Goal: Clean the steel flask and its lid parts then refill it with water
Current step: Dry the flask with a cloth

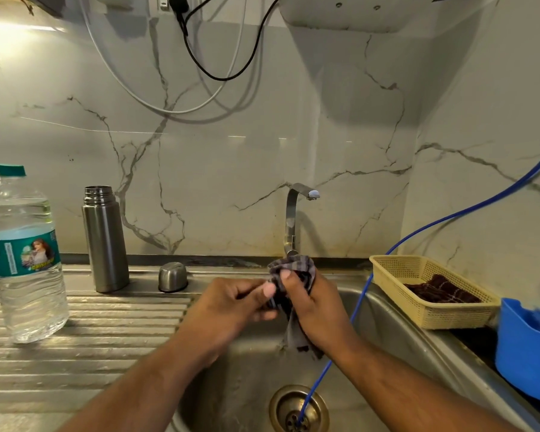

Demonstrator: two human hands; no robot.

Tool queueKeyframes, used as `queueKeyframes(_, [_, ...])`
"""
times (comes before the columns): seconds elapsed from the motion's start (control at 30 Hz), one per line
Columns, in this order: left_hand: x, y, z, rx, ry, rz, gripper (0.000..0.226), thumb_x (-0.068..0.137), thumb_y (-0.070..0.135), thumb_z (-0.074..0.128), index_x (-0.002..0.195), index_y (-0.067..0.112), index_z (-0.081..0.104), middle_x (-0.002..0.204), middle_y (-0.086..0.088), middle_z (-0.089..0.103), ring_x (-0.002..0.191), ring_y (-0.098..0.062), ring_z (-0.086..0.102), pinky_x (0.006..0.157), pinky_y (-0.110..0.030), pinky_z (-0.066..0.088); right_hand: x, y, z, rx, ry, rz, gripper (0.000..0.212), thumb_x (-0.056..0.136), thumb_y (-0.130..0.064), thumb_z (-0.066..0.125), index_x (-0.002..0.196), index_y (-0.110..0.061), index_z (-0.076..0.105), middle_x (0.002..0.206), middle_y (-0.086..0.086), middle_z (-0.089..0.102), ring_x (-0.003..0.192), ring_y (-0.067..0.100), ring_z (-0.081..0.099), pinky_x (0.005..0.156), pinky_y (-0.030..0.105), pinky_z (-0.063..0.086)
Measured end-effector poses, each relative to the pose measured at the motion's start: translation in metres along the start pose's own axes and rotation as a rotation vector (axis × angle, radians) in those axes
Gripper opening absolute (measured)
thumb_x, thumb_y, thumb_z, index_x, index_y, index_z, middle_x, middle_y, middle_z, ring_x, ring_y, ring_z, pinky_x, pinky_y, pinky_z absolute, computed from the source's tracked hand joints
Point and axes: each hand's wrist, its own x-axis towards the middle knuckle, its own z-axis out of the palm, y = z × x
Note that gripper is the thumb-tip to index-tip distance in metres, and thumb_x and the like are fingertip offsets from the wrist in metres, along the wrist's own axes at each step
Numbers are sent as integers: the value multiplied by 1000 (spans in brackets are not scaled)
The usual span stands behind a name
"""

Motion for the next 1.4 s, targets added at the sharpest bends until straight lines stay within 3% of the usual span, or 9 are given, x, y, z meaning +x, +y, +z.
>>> queueKeyframes(0.13, [6,-3,-1,469,185,214,44,77,42,79,120,40,71,107,22,70,105,5,63,96,-28,54,3,-2,6,153,-36,337,33,102,-51,47,111,-33,73,98,-11,76,90,-3,69,77,19,49])
queueKeyframes(0.37, [5,-10,4,-270,12,-154,57,92,52,59,113,0,69,93,-14,73,81,-24,71,76,-33,60,5,2,-1,-28,15,9,37,99,-59,49,113,-31,68,99,-9,73,96,-1,67,76,13,51])
queueKeyframes(0.5, [4,-11,1,-263,-28,-82,44,88,41,64,107,3,76,90,-14,74,82,-22,69,81,-36,60,5,7,-4,-96,13,-136,23,97,-46,54,106,-27,64,95,-7,69,92,7,66,76,20,51])
queueKeyframes(0.77, [11,-7,-6,653,130,302,47,82,31,80,126,40,68,107,28,60,104,7,56,97,-23,50,0,-15,0,484,-196,812,55,96,-64,48,115,-18,71,91,10,78,82,22,71,66,28,53])
queueKeyframes(0.9, [8,-9,2,461,171,223,33,84,32,79,115,40,74,97,16,74,93,-1,67,91,-31,57,4,-10,5,229,-30,622,49,97,-63,49,111,-23,73,93,0,78,89,15,73,70,26,52])
queueKeyframes(1.03, [3,-8,3,-70,56,7,35,88,37,67,102,7,78,85,-11,76,76,-21,71,78,-37,61,1,-9,-1,-99,14,129,33,95,-61,54,112,-36,69,98,-17,70,92,-8,63,71,10,44])
queueKeyframes(1.17, [0,0,-2,-581,-79,-331,36,89,21,60,113,-5,67,80,-16,67,67,-18,65,60,-24,60,2,-3,-12,-315,-38,-306,36,88,-51,66,117,-32,59,104,-15,60,95,4,60,76,16,47])
queueKeyframes(1.3, [3,-5,-3,-510,-137,-216,35,86,23,65,108,-3,73,90,-18,71,78,-22,69,73,-29,62,2,-2,-12,-215,14,-272,24,86,-43,67,108,-32,62,96,-13,63,90,8,63,72,24,51])
queueKeyframes(1.4, [4,-14,-1,25,-36,107,33,89,40,68,113,19,77,102,-3,78,96,-19,73,88,-35,57,-1,-6,-3,-70,49,-1,18,95,-45,61,108,-35,69,95,-18,71,93,-5,65,74,16,49])
